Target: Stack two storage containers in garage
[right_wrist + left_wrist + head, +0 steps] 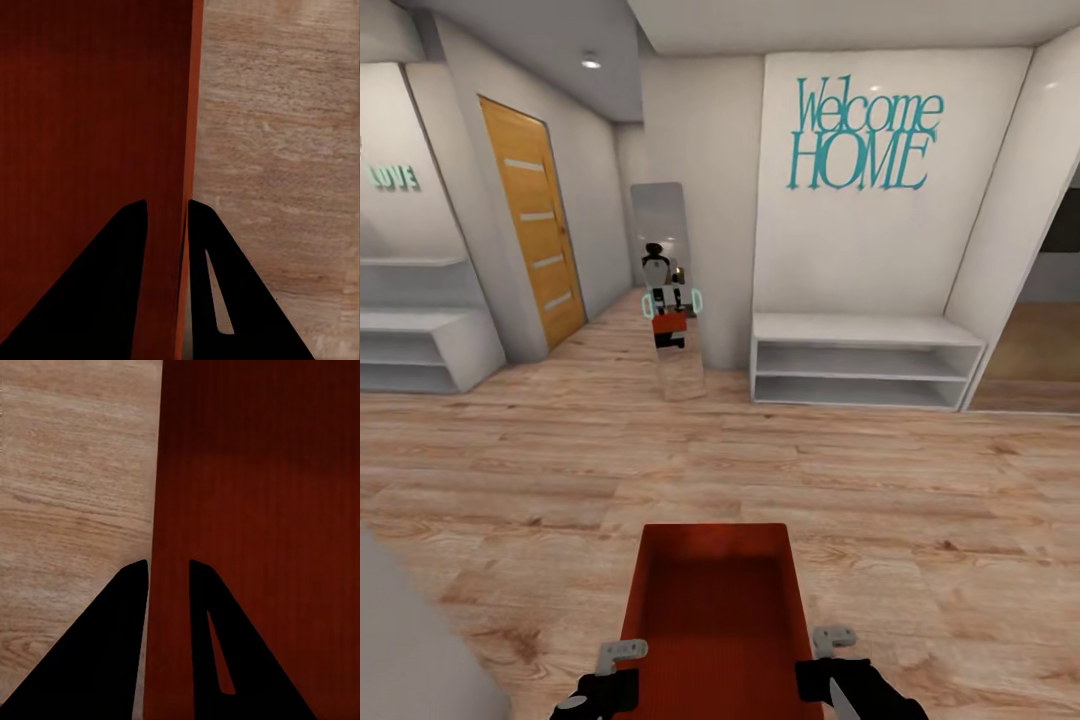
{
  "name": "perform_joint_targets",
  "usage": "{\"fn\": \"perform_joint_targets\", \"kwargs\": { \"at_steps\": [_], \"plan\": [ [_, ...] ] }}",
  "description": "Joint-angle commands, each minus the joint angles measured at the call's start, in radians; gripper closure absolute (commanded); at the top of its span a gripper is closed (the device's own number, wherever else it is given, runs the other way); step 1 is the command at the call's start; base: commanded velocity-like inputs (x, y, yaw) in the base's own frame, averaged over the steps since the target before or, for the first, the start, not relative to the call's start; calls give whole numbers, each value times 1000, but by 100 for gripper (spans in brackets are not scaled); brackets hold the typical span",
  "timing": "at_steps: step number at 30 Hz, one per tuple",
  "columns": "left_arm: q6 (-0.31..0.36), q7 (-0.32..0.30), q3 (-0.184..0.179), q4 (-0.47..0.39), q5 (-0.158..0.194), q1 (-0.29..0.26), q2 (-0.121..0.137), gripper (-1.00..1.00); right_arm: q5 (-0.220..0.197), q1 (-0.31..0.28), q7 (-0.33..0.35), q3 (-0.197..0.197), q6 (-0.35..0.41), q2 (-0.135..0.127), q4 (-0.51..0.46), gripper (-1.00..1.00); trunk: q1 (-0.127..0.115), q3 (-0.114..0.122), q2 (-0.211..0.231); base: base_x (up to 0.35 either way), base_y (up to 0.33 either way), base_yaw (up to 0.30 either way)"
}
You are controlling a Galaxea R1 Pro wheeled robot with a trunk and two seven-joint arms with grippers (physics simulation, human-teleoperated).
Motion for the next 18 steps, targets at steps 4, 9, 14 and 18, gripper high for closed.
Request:
{"fn": "perform_joint_targets", "kwargs": {
  "at_steps": [4, 9, 14, 18],
  "plan": [
    [5, -21, -3, 4, -5, -1, 1, 100, -20, 0, 11, 31, 6, -35, -5, 100, 1, -1, 0, 343, 0, 100],
    [5, -21, -3, 5, -5, -1, 1, 100, -19, 0, 11, 31, 6, -35, -5, 100, 1, -1, 0, 343, 0, 128],
    [5, -21, -3, 4, -5, -1, 1, 100, -19, 0, 11, 31, 6, -35, -5, 100, 1, -1, 0, 343, 0, 60],
    [5, -21, -3, 4, -5, -1, 1, 100, -19, 0, 11, 31, 6, -35, -5, 100, 1, -1, 0, 343, 0, 12]
  ]
}}
